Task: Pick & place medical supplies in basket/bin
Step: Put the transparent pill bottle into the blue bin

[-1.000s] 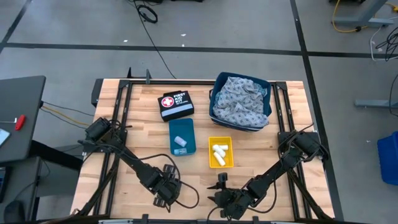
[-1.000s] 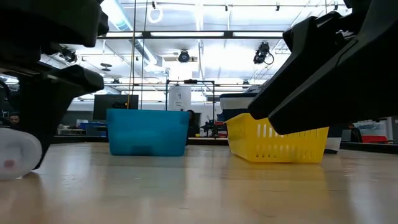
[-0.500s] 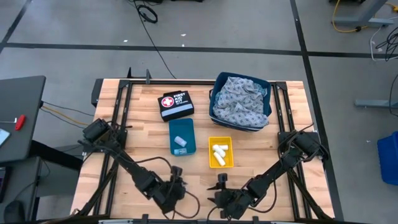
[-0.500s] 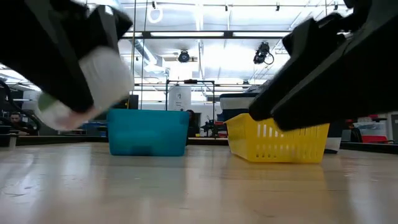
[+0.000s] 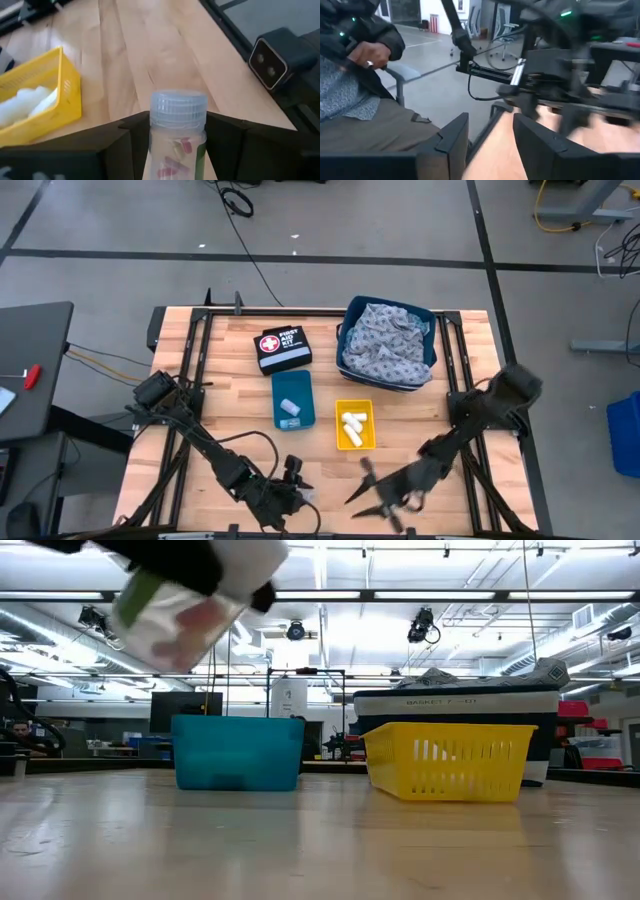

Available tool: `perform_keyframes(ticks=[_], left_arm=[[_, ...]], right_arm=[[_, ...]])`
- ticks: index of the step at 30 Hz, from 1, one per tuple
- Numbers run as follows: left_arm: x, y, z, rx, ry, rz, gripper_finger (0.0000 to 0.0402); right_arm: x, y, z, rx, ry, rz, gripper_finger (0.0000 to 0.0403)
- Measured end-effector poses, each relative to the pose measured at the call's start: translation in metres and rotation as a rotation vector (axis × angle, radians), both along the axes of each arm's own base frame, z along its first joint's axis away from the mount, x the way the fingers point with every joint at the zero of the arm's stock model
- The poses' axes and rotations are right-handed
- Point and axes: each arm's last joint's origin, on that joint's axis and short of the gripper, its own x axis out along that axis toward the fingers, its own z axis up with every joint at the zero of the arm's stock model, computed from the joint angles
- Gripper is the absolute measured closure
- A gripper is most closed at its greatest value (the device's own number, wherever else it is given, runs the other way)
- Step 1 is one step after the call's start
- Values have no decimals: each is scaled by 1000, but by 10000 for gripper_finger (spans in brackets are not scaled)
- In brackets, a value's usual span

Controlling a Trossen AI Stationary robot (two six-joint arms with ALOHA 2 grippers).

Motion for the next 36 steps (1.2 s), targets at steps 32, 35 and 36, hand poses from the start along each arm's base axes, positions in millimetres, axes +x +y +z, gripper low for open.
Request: perform_keyframes(ticks=[32,35,36], left_arm=[[64,149,40,-360,-878,-154,246],[46,178,30,-375,-886,-77,246],[39,187,28,-371,-868,-48,246]], right_arm=[[-117,-115,-19,110,-207,-123,275],[-117,-116,-19,108,-208,-141,275],[-117,-116,-19,108,-208,-145,275]])
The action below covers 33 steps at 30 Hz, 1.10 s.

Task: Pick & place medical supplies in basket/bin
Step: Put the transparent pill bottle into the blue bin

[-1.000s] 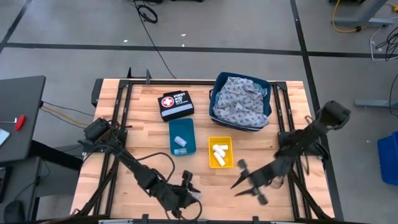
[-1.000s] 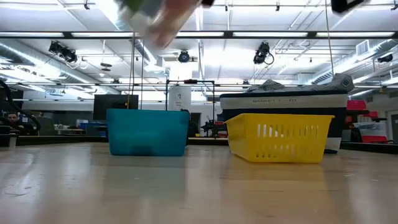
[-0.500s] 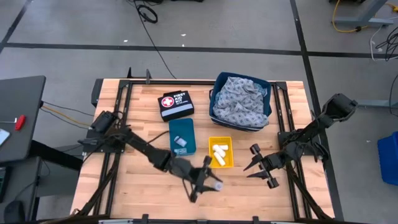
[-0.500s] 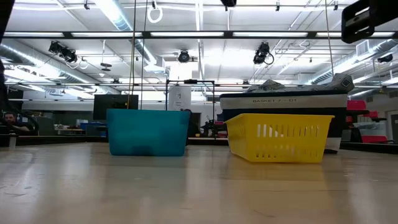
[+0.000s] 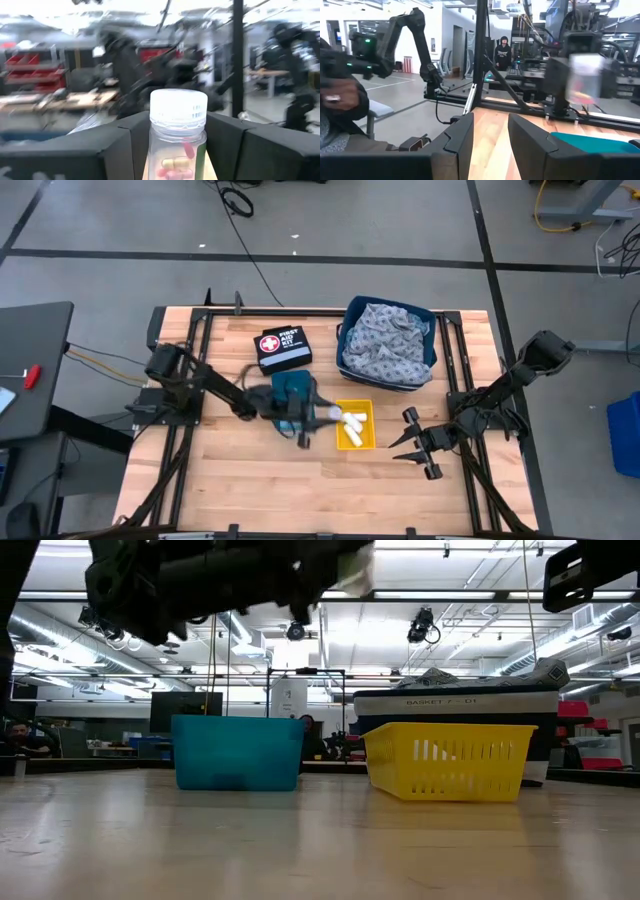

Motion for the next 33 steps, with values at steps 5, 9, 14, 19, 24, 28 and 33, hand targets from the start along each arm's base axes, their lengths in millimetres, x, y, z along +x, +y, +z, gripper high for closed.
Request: perform_keyframes(ticks=[5,9,14,19,24,28,33], left_arm=[[-29,32,-1,-4,99,121,246],[-53,48,-3,-2,206,215,246],[-78,55,-15,-42,351,314,246],[-92,58,-29,-103,486,382,246],[-95,62,-37,-108,577,454,246],[-98,65,-42,-137,632,494,246],[-99,70,-45,-165,659,511,246]], right_arm=[[1,-1,-1,3,15,-31,275],[1,-2,-6,-3,70,-79,275],[2,-3,-13,-38,127,-121,275],[2,-4,-14,-92,116,-173,275],[2,-4,-14,-112,112,-192,275],[2,-4,-14,-113,114,-192,275],[2,-4,-14,-118,113,-192,275]])
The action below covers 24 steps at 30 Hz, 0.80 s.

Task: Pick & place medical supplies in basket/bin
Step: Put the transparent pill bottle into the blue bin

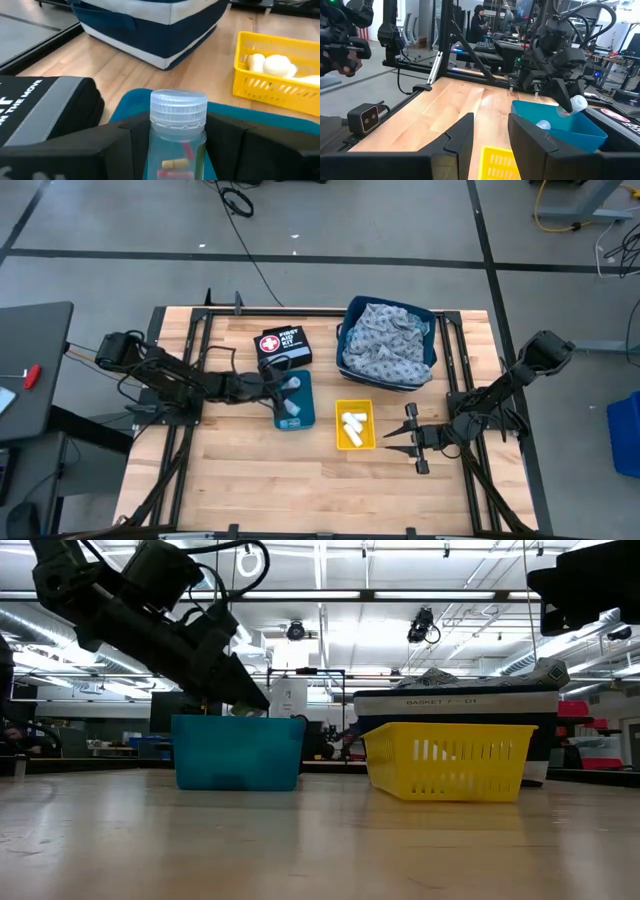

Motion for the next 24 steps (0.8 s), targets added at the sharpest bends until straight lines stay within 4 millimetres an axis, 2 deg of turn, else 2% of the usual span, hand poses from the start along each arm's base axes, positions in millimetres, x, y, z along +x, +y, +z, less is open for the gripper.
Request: perform_keyframes(ticks=[10,21,22,24], left_arm=[[-3,3,-8,-75,69,-14,246],[2,1,-5,-166,72,-149,246],[2,1,-4,-166,71,-150,244],[3,1,-4,-164,77,-150,210]], right_arm=[[0,-1,0,0,0,-26,275],[0,-1,0,0,0,-26,275],[0,-1,0,0,0,-26,275],[0,-1,0,0,0,-26,275]])
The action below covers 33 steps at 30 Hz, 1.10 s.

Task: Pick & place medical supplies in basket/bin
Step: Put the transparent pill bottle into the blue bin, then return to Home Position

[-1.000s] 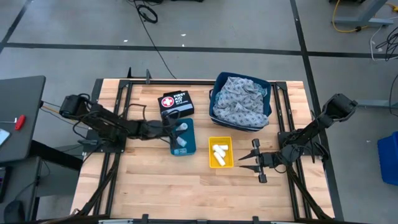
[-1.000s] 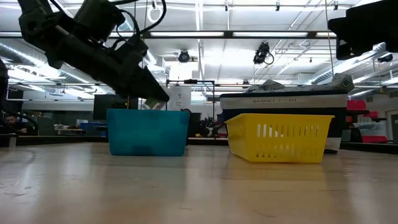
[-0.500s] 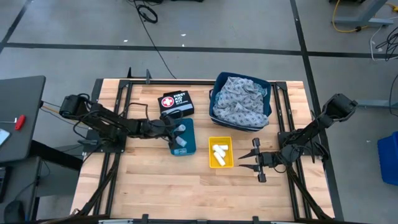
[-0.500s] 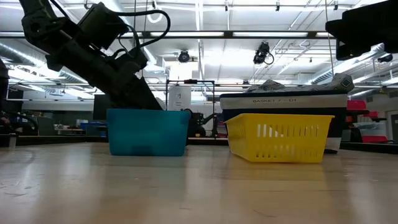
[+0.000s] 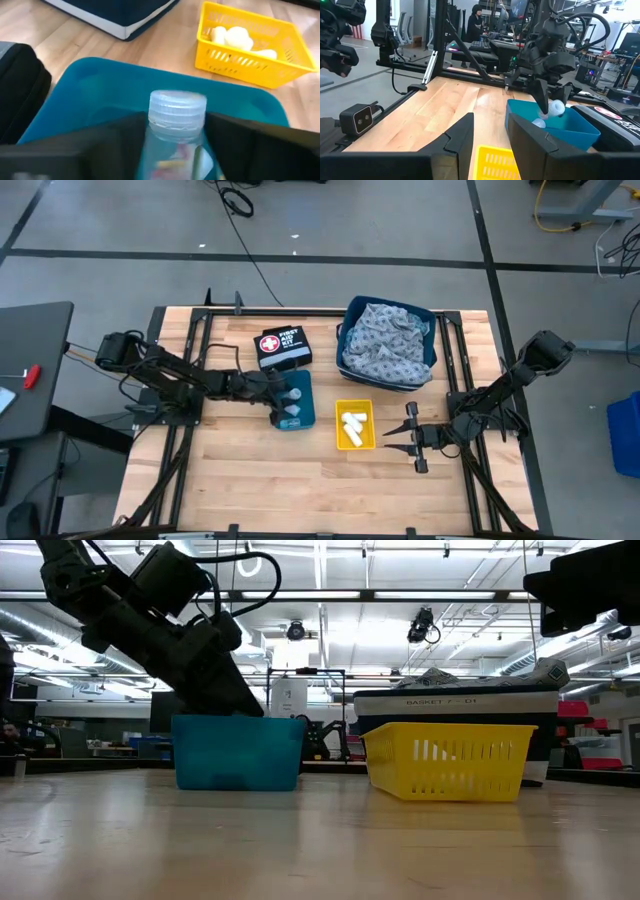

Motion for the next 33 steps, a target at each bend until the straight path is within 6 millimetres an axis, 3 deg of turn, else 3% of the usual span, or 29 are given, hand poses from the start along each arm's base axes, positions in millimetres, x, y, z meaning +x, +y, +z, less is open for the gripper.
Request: perform_keyframes(ticks=[5,9,18,24,29,33], left_arm=[[0,1,-1,4,9,7,89],[0,1,0,24,4,-7,50],[9,-5,23,36,-234,-222,50],[9,-5,43,34,-397,-220,49],[3,-5,55,59,-434,-229,49],[-4,-7,63,100,-424,-273,49]], right_arm=[[0,0,0,0,0,0,275],[0,0,0,0,0,0,275],[0,-1,5,69,-38,-19,275],[0,-3,10,106,-79,-106,275],[-1,-1,5,170,-25,-62,275],[-6,-4,12,178,-68,24,275]])
